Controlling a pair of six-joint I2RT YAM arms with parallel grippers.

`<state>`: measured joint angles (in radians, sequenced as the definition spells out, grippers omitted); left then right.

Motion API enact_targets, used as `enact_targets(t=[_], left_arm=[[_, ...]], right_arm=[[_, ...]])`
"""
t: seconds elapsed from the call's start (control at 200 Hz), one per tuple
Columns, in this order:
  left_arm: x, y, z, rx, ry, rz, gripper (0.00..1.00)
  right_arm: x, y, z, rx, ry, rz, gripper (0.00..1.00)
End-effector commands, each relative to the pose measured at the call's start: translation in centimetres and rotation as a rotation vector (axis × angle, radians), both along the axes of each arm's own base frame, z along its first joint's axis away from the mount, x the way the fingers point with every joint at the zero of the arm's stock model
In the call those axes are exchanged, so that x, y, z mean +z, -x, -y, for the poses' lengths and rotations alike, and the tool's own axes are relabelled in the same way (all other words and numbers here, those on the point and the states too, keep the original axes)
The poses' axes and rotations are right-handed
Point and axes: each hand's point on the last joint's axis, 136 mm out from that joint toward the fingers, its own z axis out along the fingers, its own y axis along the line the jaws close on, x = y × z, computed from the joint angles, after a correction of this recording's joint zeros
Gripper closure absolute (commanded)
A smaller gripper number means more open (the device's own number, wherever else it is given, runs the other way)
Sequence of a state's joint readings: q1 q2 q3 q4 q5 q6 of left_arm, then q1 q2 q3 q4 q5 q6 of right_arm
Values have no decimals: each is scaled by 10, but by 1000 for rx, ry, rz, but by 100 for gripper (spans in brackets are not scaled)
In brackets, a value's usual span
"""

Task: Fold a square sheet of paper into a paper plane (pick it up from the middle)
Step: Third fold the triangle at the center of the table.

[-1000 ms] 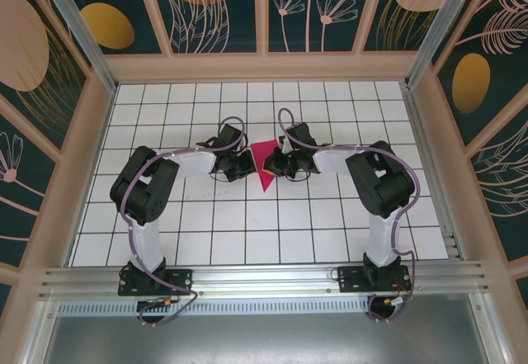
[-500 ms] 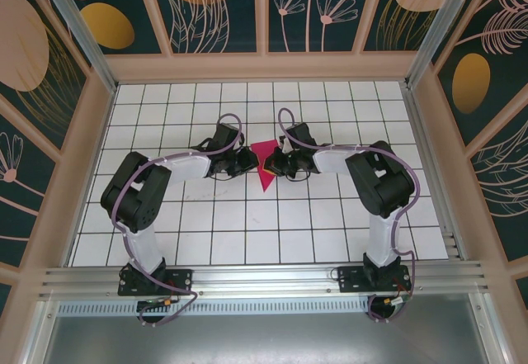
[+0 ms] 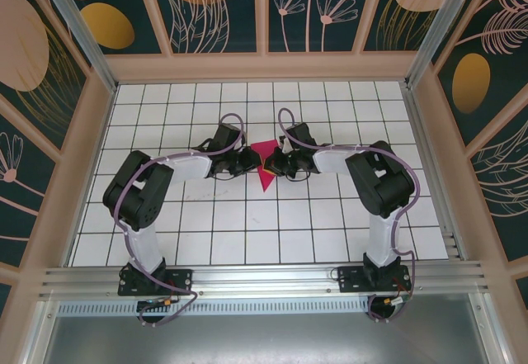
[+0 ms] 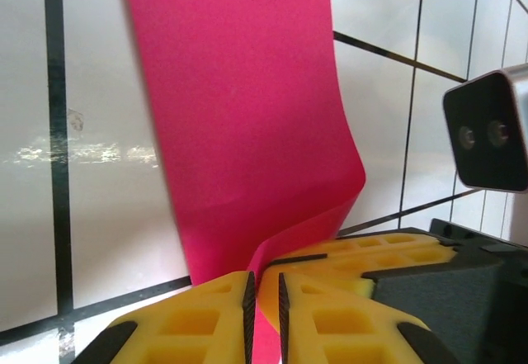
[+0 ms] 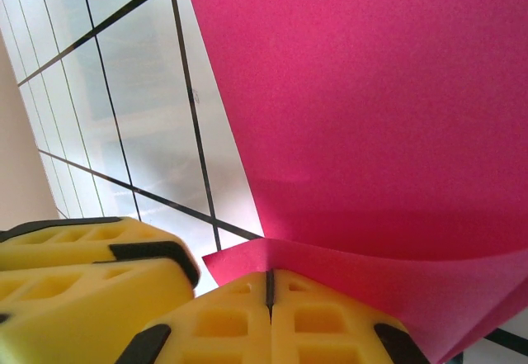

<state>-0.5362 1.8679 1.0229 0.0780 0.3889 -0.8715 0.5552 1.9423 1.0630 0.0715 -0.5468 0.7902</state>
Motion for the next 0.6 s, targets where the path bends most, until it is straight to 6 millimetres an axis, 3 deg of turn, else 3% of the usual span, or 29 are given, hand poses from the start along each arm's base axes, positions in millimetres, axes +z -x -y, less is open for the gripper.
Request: enact_targets(t=[0.0,0.595], left_arm=[[-8,-1,1,-30,-31,12,80],[-16,1,-3,-74,-72,41,74]], right_arm=[[-9,3,5,-5,20,-9,100],[-9,3,5,-7,21,-9,100]])
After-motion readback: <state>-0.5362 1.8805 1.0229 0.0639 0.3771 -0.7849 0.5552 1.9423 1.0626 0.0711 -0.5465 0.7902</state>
